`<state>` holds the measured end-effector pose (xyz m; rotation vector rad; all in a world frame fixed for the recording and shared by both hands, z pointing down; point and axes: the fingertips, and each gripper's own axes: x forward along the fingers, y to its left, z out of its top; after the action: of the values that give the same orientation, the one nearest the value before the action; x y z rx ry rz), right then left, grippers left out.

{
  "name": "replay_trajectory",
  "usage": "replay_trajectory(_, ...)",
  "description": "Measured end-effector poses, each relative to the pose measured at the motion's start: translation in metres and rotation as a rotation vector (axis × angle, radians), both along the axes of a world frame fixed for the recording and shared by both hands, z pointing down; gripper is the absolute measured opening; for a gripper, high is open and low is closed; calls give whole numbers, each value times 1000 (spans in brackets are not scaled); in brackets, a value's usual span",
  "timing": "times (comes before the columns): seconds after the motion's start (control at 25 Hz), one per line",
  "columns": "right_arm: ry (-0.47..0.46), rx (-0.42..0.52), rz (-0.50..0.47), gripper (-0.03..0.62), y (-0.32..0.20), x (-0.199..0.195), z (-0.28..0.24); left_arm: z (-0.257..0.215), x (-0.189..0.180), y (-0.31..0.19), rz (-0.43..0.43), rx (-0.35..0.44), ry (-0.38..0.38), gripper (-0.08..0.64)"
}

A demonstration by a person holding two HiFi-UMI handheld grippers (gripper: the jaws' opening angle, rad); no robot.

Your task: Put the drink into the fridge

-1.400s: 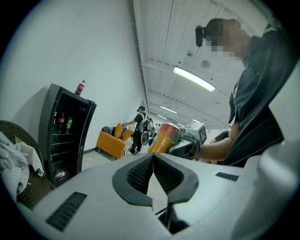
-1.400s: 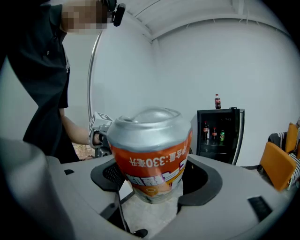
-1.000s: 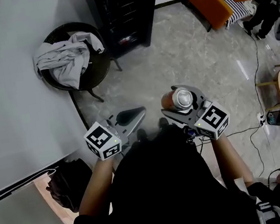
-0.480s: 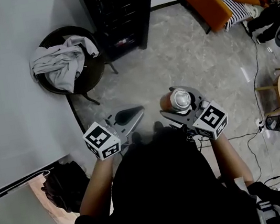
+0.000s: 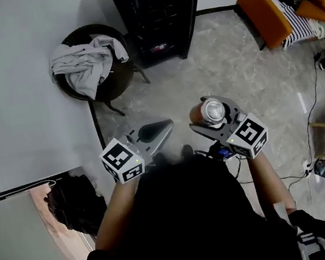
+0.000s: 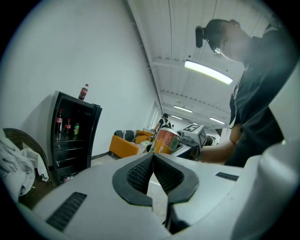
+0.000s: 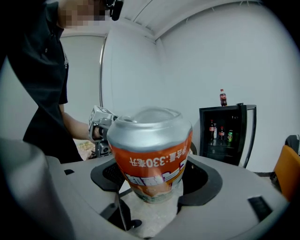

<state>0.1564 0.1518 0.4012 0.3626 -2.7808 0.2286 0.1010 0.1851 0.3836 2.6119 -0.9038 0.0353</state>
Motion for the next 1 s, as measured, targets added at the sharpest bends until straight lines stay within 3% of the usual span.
replay_trajectory(0.28, -18, -57, -61, 311, -11, -15, 19, 12, -30, -10, -102, -46, -20, 11)
replay_trajectory(0.48, 21, -78, -82, 311, -36, -41, 30, 16, -65, -46, -156, -44, 29, 11)
replay_trajectory(0.76, 81, -63, -57, 311, -112, -75, 21, 24, -94, -127, -119, -22, 90, 11)
replay_trajectory(1.0, 105, -19, -4, 311, -184, -129, 5, 11, -152, -186, -94, 15, 95, 11)
